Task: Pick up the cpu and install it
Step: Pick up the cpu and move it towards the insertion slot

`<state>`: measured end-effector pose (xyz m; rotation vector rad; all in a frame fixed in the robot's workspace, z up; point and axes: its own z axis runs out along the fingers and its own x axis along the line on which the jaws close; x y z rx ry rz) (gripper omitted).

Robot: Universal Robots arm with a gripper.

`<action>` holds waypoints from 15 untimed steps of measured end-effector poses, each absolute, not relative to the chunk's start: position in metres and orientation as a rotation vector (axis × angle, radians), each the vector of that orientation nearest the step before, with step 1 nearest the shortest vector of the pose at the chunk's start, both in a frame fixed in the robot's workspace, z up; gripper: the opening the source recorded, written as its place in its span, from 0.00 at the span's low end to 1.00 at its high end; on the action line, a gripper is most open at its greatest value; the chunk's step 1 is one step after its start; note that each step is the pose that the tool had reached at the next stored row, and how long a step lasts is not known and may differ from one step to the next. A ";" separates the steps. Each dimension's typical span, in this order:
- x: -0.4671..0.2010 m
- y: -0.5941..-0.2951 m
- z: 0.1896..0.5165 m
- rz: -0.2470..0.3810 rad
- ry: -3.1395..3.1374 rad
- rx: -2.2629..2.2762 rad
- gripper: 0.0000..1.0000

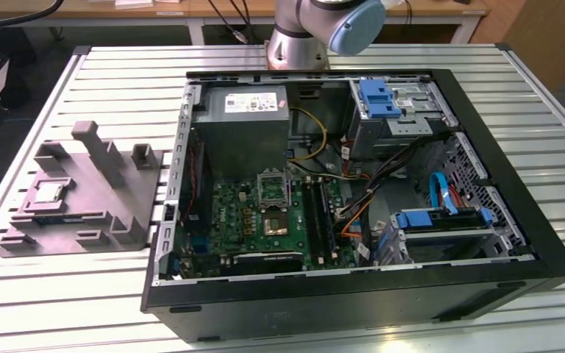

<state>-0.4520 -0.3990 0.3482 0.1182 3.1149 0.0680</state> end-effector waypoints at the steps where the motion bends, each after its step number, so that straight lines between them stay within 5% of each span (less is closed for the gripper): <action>1: -0.452 -0.399 0.348 0.068 3.115 0.118 0.11; 12: -0.452 -0.399 0.346 0.069 3.118 0.049 0.53; 15: -0.453 -0.399 0.344 0.070 3.119 -0.022 0.53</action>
